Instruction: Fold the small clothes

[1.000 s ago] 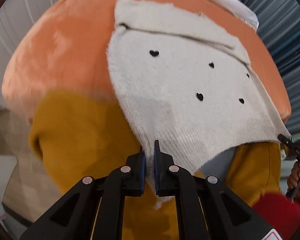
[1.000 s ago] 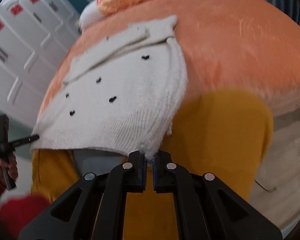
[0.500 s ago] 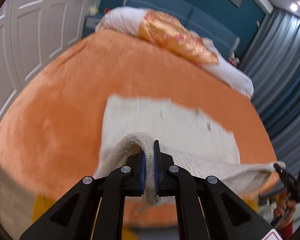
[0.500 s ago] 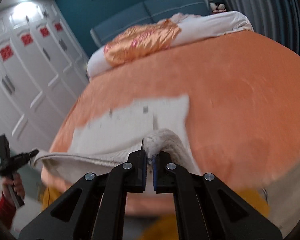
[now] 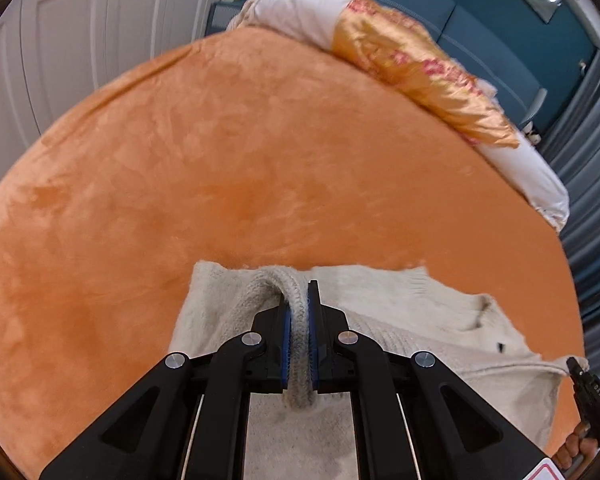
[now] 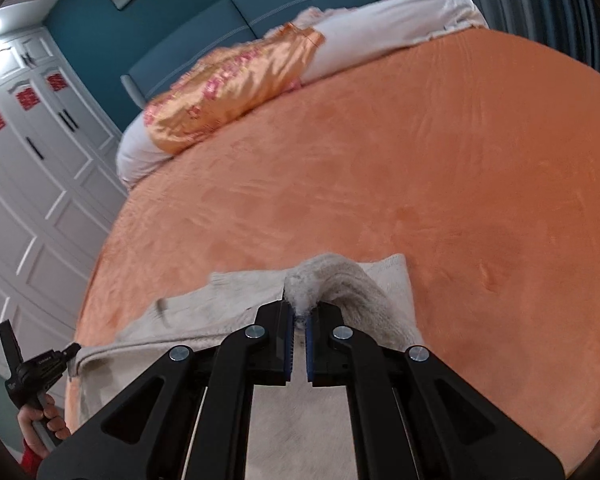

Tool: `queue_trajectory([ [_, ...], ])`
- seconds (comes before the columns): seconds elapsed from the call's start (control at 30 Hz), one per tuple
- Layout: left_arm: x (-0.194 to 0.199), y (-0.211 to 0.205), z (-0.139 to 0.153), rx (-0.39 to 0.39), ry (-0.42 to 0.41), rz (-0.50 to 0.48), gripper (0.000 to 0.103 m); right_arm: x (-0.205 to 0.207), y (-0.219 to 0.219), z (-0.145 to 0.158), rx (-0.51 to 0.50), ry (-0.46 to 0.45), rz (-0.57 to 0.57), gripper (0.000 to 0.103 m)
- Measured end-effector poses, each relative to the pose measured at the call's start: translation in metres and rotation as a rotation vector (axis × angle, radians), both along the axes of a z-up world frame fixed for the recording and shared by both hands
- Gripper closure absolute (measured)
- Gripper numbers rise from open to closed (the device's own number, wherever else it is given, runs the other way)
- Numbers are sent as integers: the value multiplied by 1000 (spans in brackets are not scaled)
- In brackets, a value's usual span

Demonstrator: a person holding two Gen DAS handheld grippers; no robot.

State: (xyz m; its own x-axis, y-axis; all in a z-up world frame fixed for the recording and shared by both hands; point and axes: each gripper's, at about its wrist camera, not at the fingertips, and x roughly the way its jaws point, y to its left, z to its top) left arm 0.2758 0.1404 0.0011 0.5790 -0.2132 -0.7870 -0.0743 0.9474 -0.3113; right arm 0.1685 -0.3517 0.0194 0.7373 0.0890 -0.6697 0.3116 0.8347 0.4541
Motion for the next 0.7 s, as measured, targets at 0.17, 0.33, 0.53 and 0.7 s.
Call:
queue_trajectory([
  [0.17, 15, -3, -30, 32, 38, -5, 98, 25, -6, -32, -1, 61, -23, 100],
  [0.33, 22, -1, -51, 21, 56, 13, 93, 41, -4, -65, -24, 137, 4, 98],
  [0.53, 2, 9, -21, -103, 4, 49, 82, 13, -5, -14, 40, -41, -24, 85],
  [0.7, -64, 0, 31, -61, -171, 29, 47, -45, 59, 28, -43, -131, 124, 72],
])
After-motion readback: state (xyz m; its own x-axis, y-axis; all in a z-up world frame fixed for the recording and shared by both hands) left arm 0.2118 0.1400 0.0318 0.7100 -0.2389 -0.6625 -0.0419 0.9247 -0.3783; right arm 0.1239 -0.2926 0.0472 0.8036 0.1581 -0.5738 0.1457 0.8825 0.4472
